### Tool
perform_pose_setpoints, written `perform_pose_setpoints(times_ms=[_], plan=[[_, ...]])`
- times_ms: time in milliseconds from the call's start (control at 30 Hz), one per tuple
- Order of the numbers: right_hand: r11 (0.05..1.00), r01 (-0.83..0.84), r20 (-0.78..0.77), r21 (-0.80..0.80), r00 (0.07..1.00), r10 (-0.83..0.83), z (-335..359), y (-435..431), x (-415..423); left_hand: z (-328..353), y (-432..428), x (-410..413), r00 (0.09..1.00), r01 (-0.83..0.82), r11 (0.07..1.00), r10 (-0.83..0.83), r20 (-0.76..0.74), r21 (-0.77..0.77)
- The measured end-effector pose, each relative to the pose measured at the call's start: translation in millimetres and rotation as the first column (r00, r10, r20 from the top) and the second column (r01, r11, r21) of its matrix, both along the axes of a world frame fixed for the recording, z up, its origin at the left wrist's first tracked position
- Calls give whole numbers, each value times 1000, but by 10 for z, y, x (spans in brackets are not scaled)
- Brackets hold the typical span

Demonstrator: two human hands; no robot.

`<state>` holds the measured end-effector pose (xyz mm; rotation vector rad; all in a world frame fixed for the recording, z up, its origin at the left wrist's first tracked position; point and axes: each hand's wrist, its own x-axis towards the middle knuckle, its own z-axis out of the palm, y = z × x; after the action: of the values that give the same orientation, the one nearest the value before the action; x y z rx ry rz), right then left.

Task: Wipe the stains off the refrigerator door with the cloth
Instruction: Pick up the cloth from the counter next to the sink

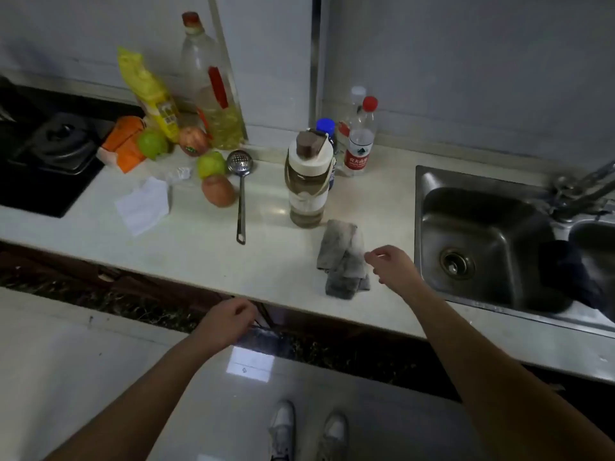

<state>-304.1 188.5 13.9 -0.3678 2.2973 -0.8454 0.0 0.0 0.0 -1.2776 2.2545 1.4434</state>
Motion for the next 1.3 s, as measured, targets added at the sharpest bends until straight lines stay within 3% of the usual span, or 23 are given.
perform_pose_setpoints(times_ms=[467, 833, 1033, 1300], plan=[[985, 73, 34, 158, 996, -79, -318, -677, -49, -154, -242, -37, 999, -19, 999, 20, 35, -32], [998, 6, -21, 67, 1000, -4, -323, -827, 361, -266, -121, 424, 987, -137, 985, 128, 92, 101], [994, 93, 62, -51, 994, -89, -186, -303, 1131, -272, 135, 939, 972, -202, 962, 175, 157, 183], [999, 48, 93, 20, 994, -50, -199, 675, 2087, -578, 658, 1896, 928, -280, 933, 203, 311, 226]])
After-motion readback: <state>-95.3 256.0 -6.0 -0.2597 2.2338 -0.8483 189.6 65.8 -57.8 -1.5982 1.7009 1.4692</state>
